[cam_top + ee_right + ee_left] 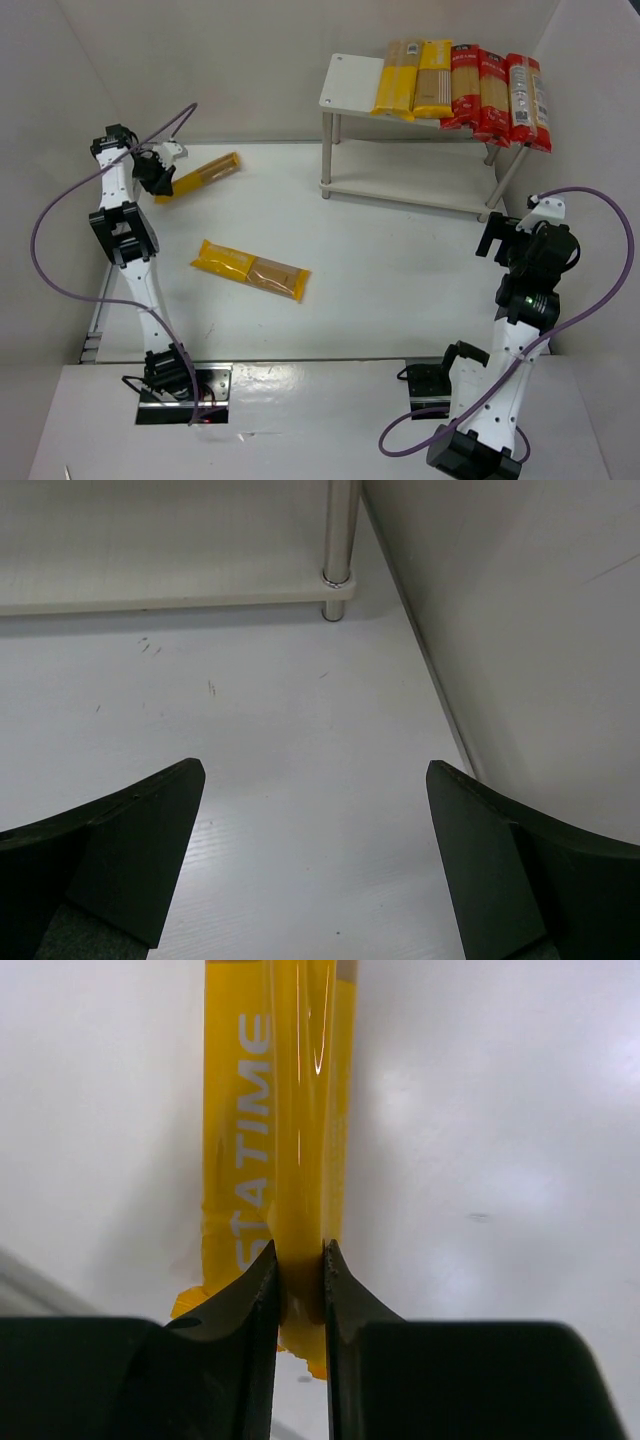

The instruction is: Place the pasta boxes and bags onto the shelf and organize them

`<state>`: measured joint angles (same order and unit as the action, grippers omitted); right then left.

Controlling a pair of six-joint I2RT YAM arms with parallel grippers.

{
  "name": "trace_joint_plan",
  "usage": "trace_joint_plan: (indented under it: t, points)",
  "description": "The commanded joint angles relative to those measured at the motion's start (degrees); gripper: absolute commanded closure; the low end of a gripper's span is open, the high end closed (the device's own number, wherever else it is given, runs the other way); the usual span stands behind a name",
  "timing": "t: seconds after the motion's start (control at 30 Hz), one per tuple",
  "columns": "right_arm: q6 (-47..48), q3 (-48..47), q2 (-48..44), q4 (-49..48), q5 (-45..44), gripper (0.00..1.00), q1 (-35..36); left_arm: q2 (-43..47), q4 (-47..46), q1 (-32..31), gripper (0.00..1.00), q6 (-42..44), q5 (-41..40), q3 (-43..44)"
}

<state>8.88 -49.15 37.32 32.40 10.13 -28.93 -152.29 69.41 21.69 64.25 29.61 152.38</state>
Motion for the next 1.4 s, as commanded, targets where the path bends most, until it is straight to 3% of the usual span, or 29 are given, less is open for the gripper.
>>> trace_joint_plan:
  t: [0.0,0.1,0.17,0.2,0.23,0.33,0.57,0.77,1.03,1.3,1.37]
  points:
    - [0.5,-1.0,-0.7,-0.3,0.9,0.0,-0.5,11.6,4.9,-1.5,1.0,4.4,12.0,-10.2]
    - [0.5,-1.0,-1.2,-0.3,0.9,0.0,-0.5,20.5,0.4,-3.1,1.0,6.4,12.6,-27.2]
    - [1.0,-1.0,-1.2,-0.3,0.9,0.0,0.1,29.6,-8.2,-5.3,1.0,6.9,11.4,-38.1]
    - [1.0,-1.0,-1.2,-0.3,0.9,0.0,0.1,32.9,-11.5,-6.0,1.0,6.9,10.7,-49.1]
    - [1.0,-1.0,-1.2,-0.3,0.9,0.0,0.6,39.0,-17.2,-7.7,1.0,6.9,10.7,-54.1]
    - [1.0,-1.0,-1.7,-0.3,0.9,0.0,1.1,47.2,-21.4,-9.9,1.0,6.3,10.9,-65.1]
    - [2.4,-1.0,-1.7,0.2,4.1,0.0,2.3,53.9,-18.7,-14.1,1.0,6.3,14.3,-68.8]
    - [9.2,-2.1,0.7,4.2,15.8,0.0,7.8,60.3,-20.4,-18.1,1.0,3.4,16.5,-75.6]
    - [19.8,-6.0,10.2,11.3,27.0,0.0,25.1,65.4,-24.6,-24.8,1.0,-4.4,16.5,-83.4]
    - [21.1,-6.0,18.3,5.5,23.2,0.0,49.0,68.4,-28.7,-31.8,1.0,-13.9,16.0,-87.2]
    - [21.6,-5.4,21.5,2.7,22.3,0.0,52.2,68.4,-29.2,-32.9,1.0,-15.3,16.0,-87.2]
